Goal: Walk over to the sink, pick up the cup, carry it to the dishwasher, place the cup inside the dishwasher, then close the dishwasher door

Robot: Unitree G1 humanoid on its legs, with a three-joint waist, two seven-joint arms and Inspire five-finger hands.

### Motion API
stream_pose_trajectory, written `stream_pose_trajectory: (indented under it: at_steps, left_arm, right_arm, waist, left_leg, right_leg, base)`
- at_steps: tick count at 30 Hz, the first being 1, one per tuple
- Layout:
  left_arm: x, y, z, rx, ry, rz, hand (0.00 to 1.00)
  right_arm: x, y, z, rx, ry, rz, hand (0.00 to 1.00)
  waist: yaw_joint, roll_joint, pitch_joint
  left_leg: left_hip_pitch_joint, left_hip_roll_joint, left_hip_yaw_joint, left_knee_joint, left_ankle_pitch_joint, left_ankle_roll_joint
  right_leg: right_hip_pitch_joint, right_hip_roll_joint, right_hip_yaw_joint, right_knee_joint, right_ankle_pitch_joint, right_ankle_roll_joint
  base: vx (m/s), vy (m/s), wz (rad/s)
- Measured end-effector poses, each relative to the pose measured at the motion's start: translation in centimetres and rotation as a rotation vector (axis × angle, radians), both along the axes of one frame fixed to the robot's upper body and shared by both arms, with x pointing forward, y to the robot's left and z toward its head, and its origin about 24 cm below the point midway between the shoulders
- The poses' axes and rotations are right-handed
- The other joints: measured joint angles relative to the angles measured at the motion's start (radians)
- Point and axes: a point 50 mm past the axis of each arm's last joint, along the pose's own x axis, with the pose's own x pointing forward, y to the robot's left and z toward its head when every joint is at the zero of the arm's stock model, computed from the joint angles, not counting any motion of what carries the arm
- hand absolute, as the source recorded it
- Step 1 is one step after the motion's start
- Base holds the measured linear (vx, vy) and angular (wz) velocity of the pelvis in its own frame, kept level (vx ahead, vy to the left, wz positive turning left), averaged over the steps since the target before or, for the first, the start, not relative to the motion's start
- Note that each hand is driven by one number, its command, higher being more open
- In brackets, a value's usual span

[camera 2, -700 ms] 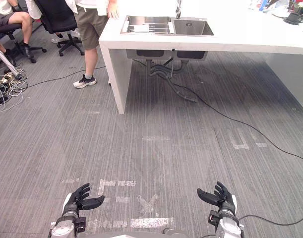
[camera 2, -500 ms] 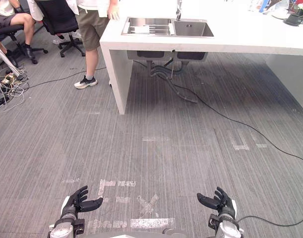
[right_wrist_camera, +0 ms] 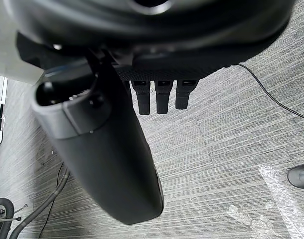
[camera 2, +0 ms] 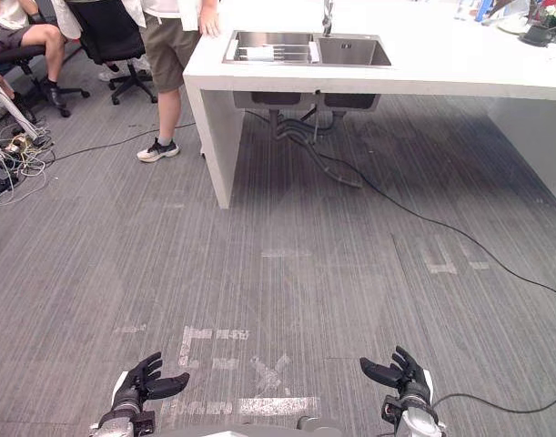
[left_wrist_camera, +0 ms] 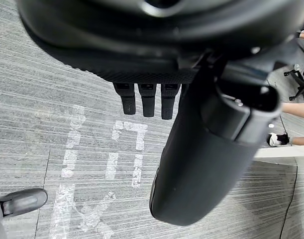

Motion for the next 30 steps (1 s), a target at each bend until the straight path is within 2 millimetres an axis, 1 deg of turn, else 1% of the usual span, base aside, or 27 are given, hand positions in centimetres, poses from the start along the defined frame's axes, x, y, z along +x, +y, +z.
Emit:
stream_pose_trajectory:
  at_steps: [2,4,6,7,8,9,10,11,12,13,14,15,16,17,18,19,20,21,22,23,24,25,26,27,28,29,30]
  left_arm:
    - [0.2,-0.1,0.2,0.0,-0.013,-0.002,0.9]
    - [0.6,-0.1,0.4,0.002,-0.031,-0.005,0.9]
    - [0.8,-0.2,0.5,-0.007,-0.046,0.004,0.9]
    - [1.0,-0.5,0.7,-0.015,-0.063,0.007,0.9]
    - [1.3,-0.8,0.8,-0.021,-0.073,-0.001,0.9]
    - [1.3,-1.0,0.8,-0.026,-0.075,-0.005,0.9]
    - [1.5,-1.4,0.9,-0.035,-0.084,-0.013,0.9]
    - [1.7,-1.4,1.0,-0.032,-0.093,-0.024,0.9]
    - [2.1,-1.4,1.3,-0.029,-0.107,-0.036,0.9]
    - [2.2,-1.4,1.3,-0.024,-0.108,-0.032,0.9]
    - [2.2,-1.3,1.3,-0.021,-0.11,-0.03,0.9]
    - [3.0,-1.4,1.5,-0.019,-0.126,-0.033,0.9]
    - [3.6,-1.5,1.7,-0.02,-0.139,-0.035,0.9]
    - [4.7,-1.7,2.1,-0.026,-0.166,-0.041,0.9]
    - [5.5,-1.6,2.5,-0.025,-0.19,-0.041,0.9]
    - [5.7,-1.4,2.6,-0.022,-0.195,-0.041,0.9]
    - [5.7,-1.1,2.6,-0.013,-0.194,-0.043,0.9]
    - [5.3,-0.7,2.5,-0.002,-0.179,-0.041,0.9]
    - [5.4,-1.1,2.3,-0.014,-0.172,-0.038,0.9]
    - [5.4,-1.5,2.1,-0.013,-0.164,-0.049,0.9]
    - [5.7,-1.9,2.2,-0.017,-0.172,-0.064,0.9]
    - [5.7,-2.0,2.2,-0.022,-0.173,-0.064,0.9]
    - [5.6,-2.3,2.0,-0.032,-0.171,-0.059,0.9]
    - [5.7,-2.8,2.0,-0.049,-0.178,-0.052,0.9]
    - [5.9,-3.0,2.2,-0.058,-0.192,-0.048,0.9]
    - [6.6,-3.4,3.0,-0.073,-0.246,-0.042,0.9]
    - [7.3,-3.6,3.8,-0.083,-0.293,-0.037,0.9]
  right_arm:
    - [0.3,0.0,0.1,-0.001,-0.008,0.001,0.9]
    - [1.2,0.1,0.4,-0.003,-0.03,0.007,0.9]
    - [1.8,0.1,0.7,-0.007,-0.049,0.011,0.9]
    - [2.0,-0.1,0.9,-0.014,-0.058,0.012,0.9]
    - [2.0,-0.3,1.0,-0.024,-0.057,0.012,0.9]
    - [2.0,-0.5,1.0,-0.031,-0.055,0.012,0.9]
    - [2.0,-0.9,1.2,-0.044,-0.054,0.014,0.9]
    - [2.0,-1.0,1.2,-0.048,-0.054,0.012,0.9]
    - [1.7,-1.0,1.1,-0.048,-0.044,0.01,0.9]
    - [1.5,-1.0,1.1,-0.046,-0.036,0.008,0.9]
    - [1.6,-1.0,1.1,-0.047,-0.036,0.009,0.9]
    - [2.0,-1.3,1.3,-0.057,-0.043,0.019,0.9]
    - [2.2,-1.5,1.5,-0.065,-0.046,0.027,0.9]
    - [2.7,-2.0,1.9,-0.085,-0.052,0.044,0.9]
    - [2.9,-2.3,2.2,-0.099,-0.057,0.056,0.9]
    - [3.0,-2.4,2.4,-0.106,-0.061,0.061,0.9]
    - [2.9,-2.6,2.5,-0.117,-0.061,0.063,0.9]
    - [2.2,-2.8,2.4,-0.122,-0.046,0.061,0.9]
    - [2.1,-3.3,2.5,-0.134,-0.036,0.059,0.9]
    - [2.5,-3.3,2.6,-0.136,-0.042,0.06,0.9]
    - [2.8,-3.0,2.6,-0.129,-0.049,0.069,0.9]
    - [3.0,-2.8,2.6,-0.124,-0.051,0.075,0.9]
    - [3.3,-2.4,2.5,-0.119,-0.053,0.089,0.9]
    - [3.6,-2.1,2.5,-0.117,-0.064,0.104,0.9]
    - [3.9,-2.0,2.6,-0.116,-0.075,0.104,0.9]
    - [4.4,-1.8,2.9,-0.119,-0.1,0.104,0.9]
    - [4.6,-1.8,3.0,-0.123,-0.112,0.104,0.9]
  waist:
    - [0.0,0.0,0.007]
    - [0.0,0.001,0.022]
    - [0.001,0.004,0.025]
    - [0.001,0.005,0.026]
    - [0.001,0.003,0.03]
    - [0.0,0.001,0.033]
    - [-0.002,0.006,0.044]
    - [-0.004,0.011,0.051]
    - [-0.01,0.005,0.069]
    - [-0.017,0.01,0.075]
    - [-0.024,0.016,0.079]
    - [-0.04,0.019,0.097]
    - [-0.047,0.033,0.116]
    - [-0.061,0.066,0.142]
    - [-0.068,0.07,0.148]
    - [-0.069,0.065,0.148]
    - [-0.075,0.046,0.144]
    - [-0.087,0.008,0.13]
    - [-0.092,0.028,0.135]
    - [-0.096,0.05,0.129]
    - [-0.097,0.063,0.135]
    - [-0.091,0.066,0.136]
    - [-0.08,0.066,0.138]
    - [-0.072,0.059,0.144]
    - [-0.067,0.049,0.151]
    - [-0.055,0.034,0.16]
    - [-0.05,0.025,0.165]
  left_leg:
    - [-0.007,-0.002,0.006,-0.001,-0.001,-0.002]
    - [-0.013,-0.002,0.025,0.003,-0.013,-0.006]
    - [-0.025,-0.002,0.041,0.025,-0.037,-0.005]
    - [-0.039,-0.003,0.049,0.058,-0.071,0.005]
    - [-0.046,-0.008,0.058,0.091,-0.106,0.018]
    - [-0.043,-0.012,0.063,0.1,-0.122,0.024]
    - [-0.02,-0.017,0.065,0.103,-0.148,0.037]
    - [-0.003,-0.019,0.062,0.102,-0.152,0.038]
    - [0.032,-0.023,0.053,0.107,-0.163,0.048]
    - [0.056,-0.021,0.048,0.112,-0.182,0.044]
    - [0.07,-0.021,0.041,0.111,-0.191,0.043]
    - [0.095,-0.006,0.021,0.109,-0.199,0.038]
    - [0.108,0.011,0.01,0.106,-0.201,0.033]
    - [0.123,0.05,-0.012,0.105,-0.208,0.02]
    - [0.137,0.065,-0.02,0.105,-0.211,-0.017]
    - [0.153,0.066,-0.021,0.104,-0.219,-0.041]
    - [0.204,0.059,-0.022,0.1,-0.243,-0.081]
    - [0.257,0.037,-0.033,0.117,-0.271,-0.122]
    - [0.266,0.052,-0.03,0.151,-0.282,-0.14]
    - [0.209,0.101,-0.02,0.306,-0.273,-0.157]
    - [0.097,0.161,-0.005,0.581,-0.195,-0.216]
    - [0.048,0.197,-0.005,0.706,-0.178,-0.227]
    - [-0.023,0.253,0.013,0.922,-0.177,-0.228]
    - [-0.079,0.303,0.05,1.057,-0.186,-0.209]
    - [-0.108,0.32,0.077,1.094,-0.19,-0.189]
    - [-0.17,0.338,0.125,1.11,-0.203,-0.157]
    - [-0.226,0.339,0.148,1.081,-0.213,-0.139]
  right_leg:
    - [-0.008,-0.002,0.002,0.0,0.0,0.0]
    - [-0.018,-0.002,0.013,0.0,-0.001,0.0]
    - [-0.035,-0.004,0.03,0.018,-0.016,0.003]
    - [-0.063,-0.013,0.035,0.077,-0.052,0.009]
    - [-0.098,-0.03,0.035,0.172,-0.104,0.028]
    - [-0.119,-0.041,0.03,0.234,-0.128,0.042]
    - [-0.195,-0.065,0.0,0.428,-0.149,0.055]
    - [-0.232,-0.077,-0.012,0.525,-0.145,0.057]
    - [-0.294,-0.101,-0.04,0.663,-0.158,0.051]
    - [-0.33,-0.115,-0.066,0.692,-0.181,0.029]
    - [-0.358,-0.125,-0.088,0.69,-0.193,0.024]
    - [-0.403,-0.125,-0.132,0.665,-0.201,0.014]
    - [-0.42,-0.117,-0.155,0.632,-0.199,0.008]
    - [-0.462,-0.086,-0.198,0.536,-0.175,-0.003]
    - [-0.507,-0.061,-0.209,0.416,-0.099,-0.002]
    - [-0.515,-0.053,-0.206,0.345,-0.044,-0.009]
    - [-0.518,-0.047,-0.186,0.259,0.048,-0.026]
    - [-0.52,-0.083,-0.158,0.3,0.151,-0.084]
    - [-0.537,-0.078,-0.166,0.386,0.091,-0.085]
    - [-0.528,-0.067,-0.178,0.438,0.01,-0.086]
    - [-0.476,-0.042,-0.192,0.42,-0.029,-0.102]
    - [-0.443,-0.026,-0.195,0.406,-0.036,-0.115]
    - [-0.356,0.008,-0.195,0.359,-0.051,-0.137]
    - [-0.254,0.028,-0.191,0.297,-0.06,-0.15]
    - [-0.202,0.031,-0.185,0.261,-0.061,-0.152]
    - [-0.112,0.035,-0.171,0.185,-0.061,-0.151]
    - [-0.058,0.04,-0.166,0.128,-0.057,-0.145]
  base:
    - [0.05,0.034,-0.07]
    - [0.06,0.048,-0.18]
    - [0.07,0.053,-0.23]
    - [0.09,0.058,-0.19]
    - [0.1,0.058,-0.15]
    - [0.12,0.072,-0.17]
    - [0.15,0.076,-0.13]
    - [0.24,0.091,-0.01]
    - [0.38,0.071,0.1]
    - [0.33,0.056,0.13]
    - [0.4,0.034,0.22]
    - [0.27,-0.009,0.28]
    - [0.44,-0.041,0.51]
    - [0.56,-0.088,0.53]
    - [0.59,-0.098,0.5]
    - [0.7,-0.134,0.36]
    - [0.71,-0.184,0.46]
    - [0.73,-0.212,0.41]
    - [0.71,-0.248,0.35]
    - [0.68,-0.28,0.18]
    - [0.67,-0.29,0.15]
    - [0.68,-0.298,-0.03]
    - [0.78,-0.299,-0.22]
    - [0.65,-0.236,-0.22]
    - [0.7,-0.221,-0.17]
    - [0.42,-0.12,-0.09]
    - [0.52,-0.14,-0.06]
